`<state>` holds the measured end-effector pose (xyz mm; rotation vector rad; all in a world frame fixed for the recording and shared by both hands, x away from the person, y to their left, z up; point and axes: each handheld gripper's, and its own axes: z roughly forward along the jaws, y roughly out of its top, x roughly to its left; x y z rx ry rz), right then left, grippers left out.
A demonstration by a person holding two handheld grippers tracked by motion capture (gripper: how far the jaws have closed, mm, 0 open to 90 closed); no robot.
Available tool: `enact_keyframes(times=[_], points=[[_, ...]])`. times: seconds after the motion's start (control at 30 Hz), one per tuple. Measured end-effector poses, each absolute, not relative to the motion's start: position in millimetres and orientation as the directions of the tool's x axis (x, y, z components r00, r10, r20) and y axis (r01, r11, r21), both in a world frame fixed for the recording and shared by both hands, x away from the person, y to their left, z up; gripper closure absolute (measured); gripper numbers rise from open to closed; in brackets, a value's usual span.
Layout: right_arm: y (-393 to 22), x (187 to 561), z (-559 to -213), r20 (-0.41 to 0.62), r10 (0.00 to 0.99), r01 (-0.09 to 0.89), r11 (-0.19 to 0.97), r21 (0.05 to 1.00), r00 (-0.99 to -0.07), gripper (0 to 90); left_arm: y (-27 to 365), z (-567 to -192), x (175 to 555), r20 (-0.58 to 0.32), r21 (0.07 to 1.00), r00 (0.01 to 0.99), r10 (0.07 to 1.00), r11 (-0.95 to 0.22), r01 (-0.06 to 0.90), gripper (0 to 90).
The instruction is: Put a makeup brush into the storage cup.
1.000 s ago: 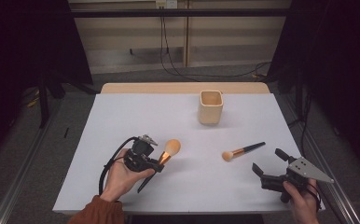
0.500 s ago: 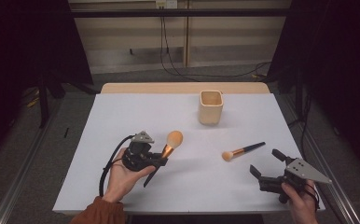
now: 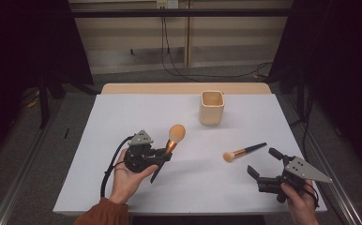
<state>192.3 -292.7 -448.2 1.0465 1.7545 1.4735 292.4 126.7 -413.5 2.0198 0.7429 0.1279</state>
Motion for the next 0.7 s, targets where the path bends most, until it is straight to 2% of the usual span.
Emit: enact_keyframes(times=[0.23, 0.43, 0.7], points=[[-279.3, 196.7, -441.2, 0.019, 0.836, 0.163, 0.084, 0.983, -0.548, 0.0, 125.0, -408.9, 288.4, -0.195, 0.857, 0.822, 0.535, -0.315, 0.408, 71.7], [-269.9, 199.4, -433.7, 0.043, 0.809, 0.171, 0.072, 0.983, -0.586, 0.0, 120.9, -403.1, 277.8, -0.147, 0.896, 0.842, 0.52, -0.291, 0.336, 71.7], [-255.2, 206.9, -415.9, 0.041, 0.782, 0.133, 0.054, 0.99, -0.622, 0.0, 110.1, -399.0, 272.5, -0.151, 0.914, 0.855, 0.495, -0.259, 0.311, 71.8]])
